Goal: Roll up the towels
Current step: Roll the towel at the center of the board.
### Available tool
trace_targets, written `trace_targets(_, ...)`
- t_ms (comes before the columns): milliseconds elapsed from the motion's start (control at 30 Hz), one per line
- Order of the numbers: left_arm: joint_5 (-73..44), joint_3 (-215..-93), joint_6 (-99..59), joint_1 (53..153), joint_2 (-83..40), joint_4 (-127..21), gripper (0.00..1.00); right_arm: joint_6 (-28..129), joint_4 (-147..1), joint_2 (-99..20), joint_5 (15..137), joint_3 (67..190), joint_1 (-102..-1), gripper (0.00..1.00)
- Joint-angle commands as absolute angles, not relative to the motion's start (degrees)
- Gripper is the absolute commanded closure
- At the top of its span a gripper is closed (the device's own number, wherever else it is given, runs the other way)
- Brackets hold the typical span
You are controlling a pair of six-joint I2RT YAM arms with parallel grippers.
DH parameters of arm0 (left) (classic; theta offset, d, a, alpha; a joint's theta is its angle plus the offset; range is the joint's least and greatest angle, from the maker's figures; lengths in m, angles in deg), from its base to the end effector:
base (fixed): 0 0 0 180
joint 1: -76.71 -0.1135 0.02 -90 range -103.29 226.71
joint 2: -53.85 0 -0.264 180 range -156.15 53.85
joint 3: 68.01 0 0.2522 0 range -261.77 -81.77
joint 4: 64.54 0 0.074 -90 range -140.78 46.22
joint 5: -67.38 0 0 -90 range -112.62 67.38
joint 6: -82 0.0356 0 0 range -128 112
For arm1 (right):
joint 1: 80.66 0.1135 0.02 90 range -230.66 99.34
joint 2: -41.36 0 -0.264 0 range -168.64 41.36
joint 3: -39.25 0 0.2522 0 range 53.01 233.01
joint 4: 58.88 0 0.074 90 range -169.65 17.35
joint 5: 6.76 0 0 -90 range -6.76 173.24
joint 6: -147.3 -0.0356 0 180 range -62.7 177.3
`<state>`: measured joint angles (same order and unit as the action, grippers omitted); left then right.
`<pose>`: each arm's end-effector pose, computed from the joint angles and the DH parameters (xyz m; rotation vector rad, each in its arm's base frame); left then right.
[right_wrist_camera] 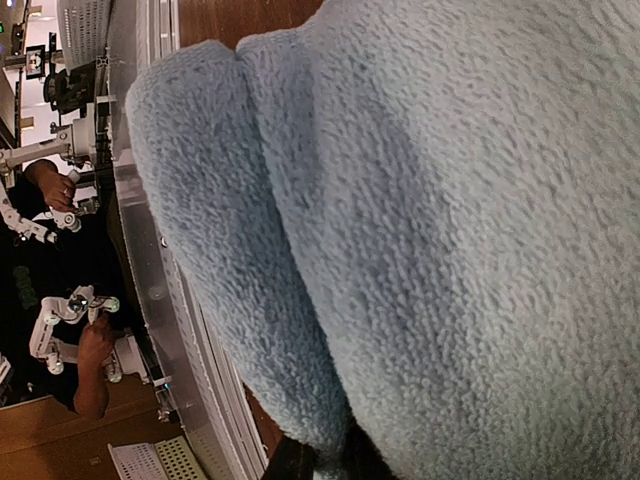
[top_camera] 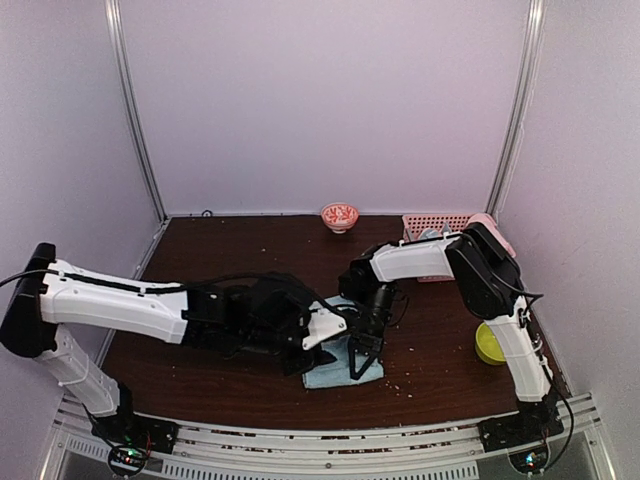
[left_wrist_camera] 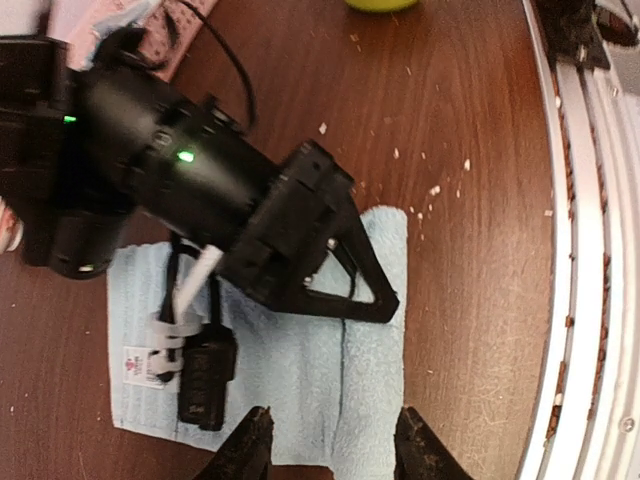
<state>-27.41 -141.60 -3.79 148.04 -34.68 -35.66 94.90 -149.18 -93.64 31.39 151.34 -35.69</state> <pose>0.1103 -0.3173 0.2366 1.4261 1.9099 -0.4786 0.2640 0.3033 0.1138 1.4339 -2.0041 -1.1571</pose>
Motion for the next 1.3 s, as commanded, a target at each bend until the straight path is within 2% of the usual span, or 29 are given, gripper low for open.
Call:
trace_targets(0,-29.68,-145.66,2.64,149.40,-42.08,-33.37,0.58,92.82,-146.44,-97.09,40.32,150.15,-35.77,1.00)
trace_targets(367,-30.24,-148.32,3.87,150.10,-54.20,-33.65,0.60,92.63,-145.95,-96.90,39.57,148.99,-35.87,1.00)
trace_targets(467,-29.54,-148.21,3.63,150.24,-54.96,-34.31,0.68,92.53,-145.73,-96.65,39.33,148.66,-35.90,1.00)
trace_targets(633,-27.32,-148.45,3.17,150.22,-55.31,-34.42,0.92,92.94,-146.06,-95.85,39.14,148.31,-35.89,1.00)
trace_targets(700,-25.42,-148.72,2.89,150.23,-55.16,-33.75,0.96,93.70,-146.40,-94.33,38.94,148.04,-35.98,0.97)
trace_targets(833,-19.90,-149.45,1.41,149.75,-55.39,-30.98,1.00,97.24,-149.61,-87.78,37.42,149.29,-37.00,0.80)
trace_targets(900,-15.88,-149.86,0.41,148.78,-56.05,-29.59,1.00,97.52,-150.40,-83.51,36.97,151.05,-38.57,0.75)
trace_targets(1000,-8.12,-149.62,-1.94,146.32,-56.85,-29.29,1.00,96.26,-150.24,-77.27,37.28,155.06,-42.02,0.71)
trace_targets(1167,10.04,-149.73,-7.52,139.15,-59.92,-30.15,0.99,93.03,-145.77,-65.53,37.12,156.88,-48.39,0.71)
trace_targets(1267,17.49,-147.36,-10.43,135.49,-60.81,-34.47,0.98,90.14,-141.70,-57.34,32.68,156.06,-51.56,0.71)
